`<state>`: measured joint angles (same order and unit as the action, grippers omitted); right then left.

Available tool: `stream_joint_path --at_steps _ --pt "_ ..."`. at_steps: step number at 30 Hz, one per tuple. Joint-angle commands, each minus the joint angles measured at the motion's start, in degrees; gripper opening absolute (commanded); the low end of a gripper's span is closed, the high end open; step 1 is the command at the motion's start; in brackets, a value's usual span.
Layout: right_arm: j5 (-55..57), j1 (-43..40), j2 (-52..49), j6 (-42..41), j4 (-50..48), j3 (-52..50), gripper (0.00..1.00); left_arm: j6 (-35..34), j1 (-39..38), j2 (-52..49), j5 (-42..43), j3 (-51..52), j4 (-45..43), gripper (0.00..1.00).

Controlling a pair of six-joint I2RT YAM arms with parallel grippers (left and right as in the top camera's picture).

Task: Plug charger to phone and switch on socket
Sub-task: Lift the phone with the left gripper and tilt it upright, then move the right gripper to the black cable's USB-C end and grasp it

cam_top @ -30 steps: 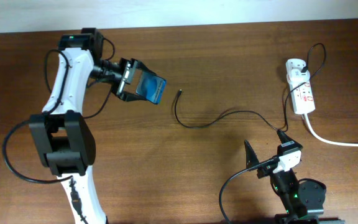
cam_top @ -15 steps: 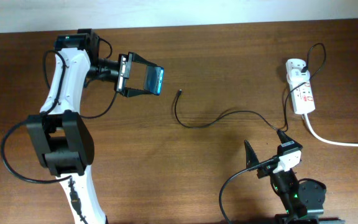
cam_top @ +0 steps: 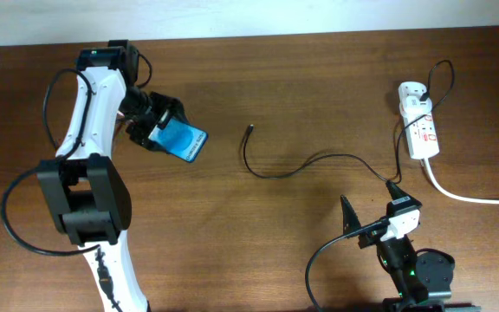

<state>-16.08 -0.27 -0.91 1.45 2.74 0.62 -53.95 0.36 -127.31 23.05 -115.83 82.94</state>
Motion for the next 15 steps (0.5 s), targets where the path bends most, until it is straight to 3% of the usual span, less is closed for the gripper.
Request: stream_joint_path --at_steps 1,4,7,11,15 --pt "-3.0 0.4 0.3 -1.1 -0.4 -0.3 0.99 -4.0 0.2 0.3 -11.6 -1.4 0.1 0.00" --pt "-9.4 0.4 -0.2 -8.5 -0.6 0.0 0.98 -5.9 0.2 0.3 -14.0 -1.4 -0.2 0.00" --pt "-13.0 0.2 -6.1 -9.9 0.3 7.0 0.98 -5.9 0.2 0.3 -14.1 -1.4 -0.4 0.00" --pt "-14.3 0.2 -27.3 -9.9 10.7 26.4 0.98 -5.9 0.2 0.3 -14.1 -1.4 -0.9 0.00" --pt "-15.3 0.2 -51.3 -9.9 31.7 52.8 0.98 -5.9 0.2 0.3 -14.1 -1.4 -1.5 0.00"
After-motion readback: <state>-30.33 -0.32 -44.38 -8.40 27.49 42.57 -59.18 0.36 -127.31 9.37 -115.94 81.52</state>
